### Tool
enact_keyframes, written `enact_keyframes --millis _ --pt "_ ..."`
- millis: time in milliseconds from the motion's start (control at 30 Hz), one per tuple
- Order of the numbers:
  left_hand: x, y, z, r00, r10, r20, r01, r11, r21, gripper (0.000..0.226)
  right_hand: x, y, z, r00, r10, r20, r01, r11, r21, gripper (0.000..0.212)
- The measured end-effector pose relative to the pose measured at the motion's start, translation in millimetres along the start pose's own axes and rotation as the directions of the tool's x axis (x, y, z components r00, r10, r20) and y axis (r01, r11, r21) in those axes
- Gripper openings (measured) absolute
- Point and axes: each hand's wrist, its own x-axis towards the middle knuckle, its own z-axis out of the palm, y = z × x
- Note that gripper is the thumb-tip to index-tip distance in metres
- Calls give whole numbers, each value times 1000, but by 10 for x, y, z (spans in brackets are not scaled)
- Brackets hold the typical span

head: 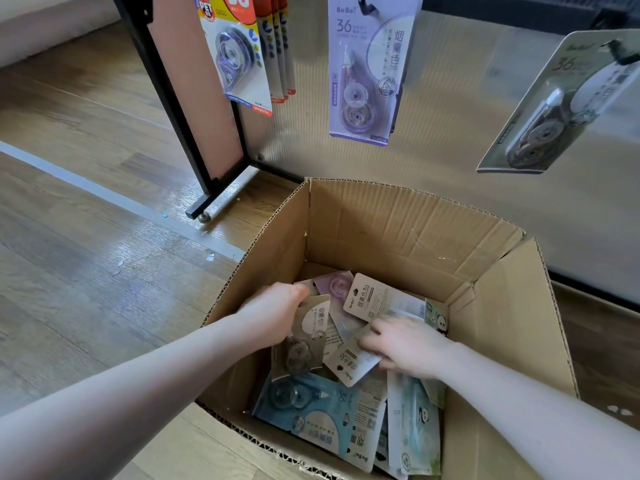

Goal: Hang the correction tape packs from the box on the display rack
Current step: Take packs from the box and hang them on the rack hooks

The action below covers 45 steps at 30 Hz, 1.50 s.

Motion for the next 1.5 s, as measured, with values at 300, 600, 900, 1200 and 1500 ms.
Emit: enact_keyframes --millis 300,600,900,1200,1500 --pt "18 42 -168 993 -10 -120 -25 957 -290 14 -155 206 -259 839 515 -175 -222 618 754 17" --pt "-65 159 -411 971 -152 -183 -81 512 -855 3 -429 299 -547 670 728 -143 -4 196 981 7" --pt "-219 441 -863 927 -160 -338 -304 207 -930 8 -727 201 -1039 601 767 -224 163 156 974 5" --pt "-577 389 -1467 829 -280 -484 -455 166 -875 7 -779 160 -1674 549 782 -294 371 87 924 6" --pt "-517 405 -1628 757 -398 -518 -514 126 -848 9 -430 167 -2284 438 767 -469 385 311 869 7"
